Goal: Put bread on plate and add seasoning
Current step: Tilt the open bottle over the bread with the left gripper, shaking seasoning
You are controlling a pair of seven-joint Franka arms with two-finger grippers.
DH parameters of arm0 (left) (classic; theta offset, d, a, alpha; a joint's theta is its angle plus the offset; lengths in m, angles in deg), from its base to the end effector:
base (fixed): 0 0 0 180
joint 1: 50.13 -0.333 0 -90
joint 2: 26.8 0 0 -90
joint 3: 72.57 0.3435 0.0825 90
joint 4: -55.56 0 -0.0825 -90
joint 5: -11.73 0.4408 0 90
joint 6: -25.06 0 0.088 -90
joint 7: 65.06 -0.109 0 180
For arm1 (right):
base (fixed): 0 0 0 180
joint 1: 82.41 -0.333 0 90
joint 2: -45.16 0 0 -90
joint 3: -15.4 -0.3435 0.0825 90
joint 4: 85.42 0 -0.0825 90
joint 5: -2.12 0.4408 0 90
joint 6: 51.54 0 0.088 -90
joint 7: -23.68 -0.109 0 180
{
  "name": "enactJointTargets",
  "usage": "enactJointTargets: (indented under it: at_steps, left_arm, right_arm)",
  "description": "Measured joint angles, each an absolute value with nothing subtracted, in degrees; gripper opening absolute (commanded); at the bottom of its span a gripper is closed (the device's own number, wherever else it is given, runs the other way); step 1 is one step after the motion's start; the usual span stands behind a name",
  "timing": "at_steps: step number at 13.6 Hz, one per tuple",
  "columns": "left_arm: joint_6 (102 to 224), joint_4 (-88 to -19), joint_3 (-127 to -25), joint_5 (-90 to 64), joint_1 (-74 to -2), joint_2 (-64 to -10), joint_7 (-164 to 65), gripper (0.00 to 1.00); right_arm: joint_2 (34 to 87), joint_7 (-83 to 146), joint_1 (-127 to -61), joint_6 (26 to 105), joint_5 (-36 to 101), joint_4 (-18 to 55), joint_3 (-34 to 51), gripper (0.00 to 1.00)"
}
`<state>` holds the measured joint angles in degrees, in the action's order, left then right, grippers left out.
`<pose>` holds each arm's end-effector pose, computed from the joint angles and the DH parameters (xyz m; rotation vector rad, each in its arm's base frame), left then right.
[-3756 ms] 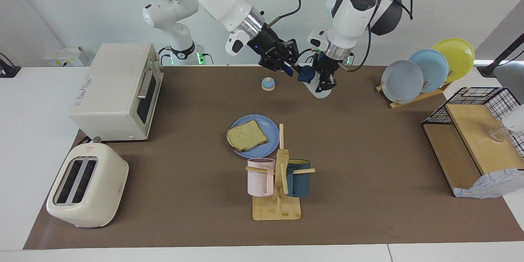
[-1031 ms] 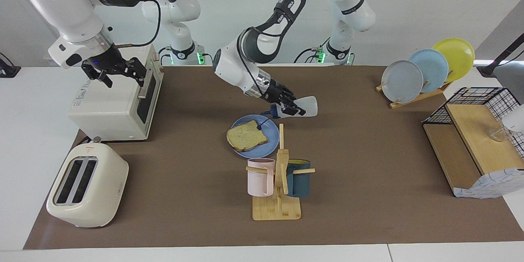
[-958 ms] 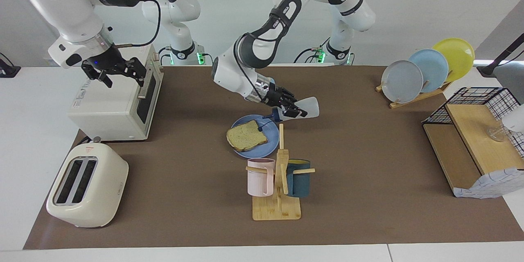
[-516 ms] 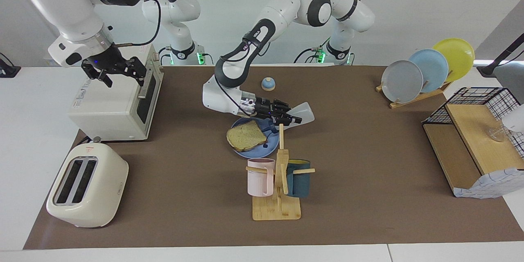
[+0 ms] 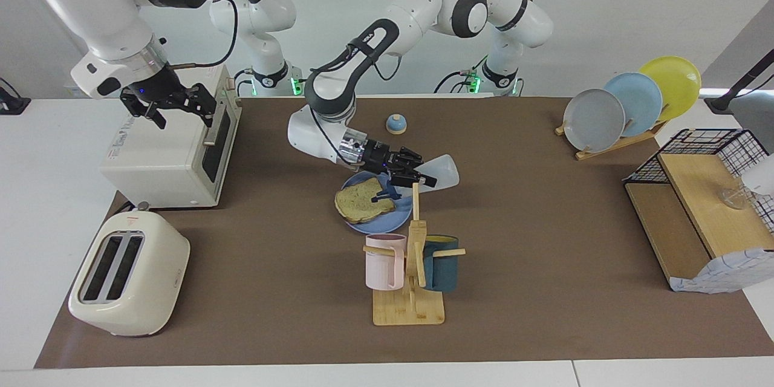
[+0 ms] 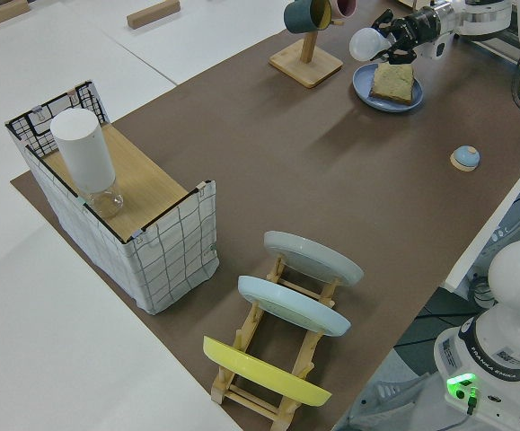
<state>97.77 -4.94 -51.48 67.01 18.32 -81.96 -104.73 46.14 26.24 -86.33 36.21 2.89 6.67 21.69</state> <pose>0.5326 -0.5800 0.3153 -1.1939 1.2488 0.5178 0.6100 -0.0232 0.6172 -3.1227 -0.0049 0.1440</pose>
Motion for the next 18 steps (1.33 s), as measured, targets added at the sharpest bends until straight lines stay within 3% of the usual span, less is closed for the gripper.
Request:
enactJointTargets:
  at_steps: [5, 10, 18]
  left_arm:
    - [104.80, -10.97, -49.08, 69.72, 17.23, -82.04, -104.97, 0.00]
    - [106.55, -12.37, -47.67, 69.85, 16.91, -82.03, -104.98, 0.00]
    - [104.41, -12.32, -47.84, 68.76, 24.75, -81.77, -105.03, 0.00]
  right_arm:
    - [46.13, 26.26, -86.33, 36.20, 2.89, 6.69, 21.69, 1.00]
    - [46.13, 26.27, -86.33, 36.20, 2.89, 6.72, 21.69, 1.00]
    - [46.01, 26.28, -86.33, 36.20, 2.89, 6.86, 21.69, 1.00]
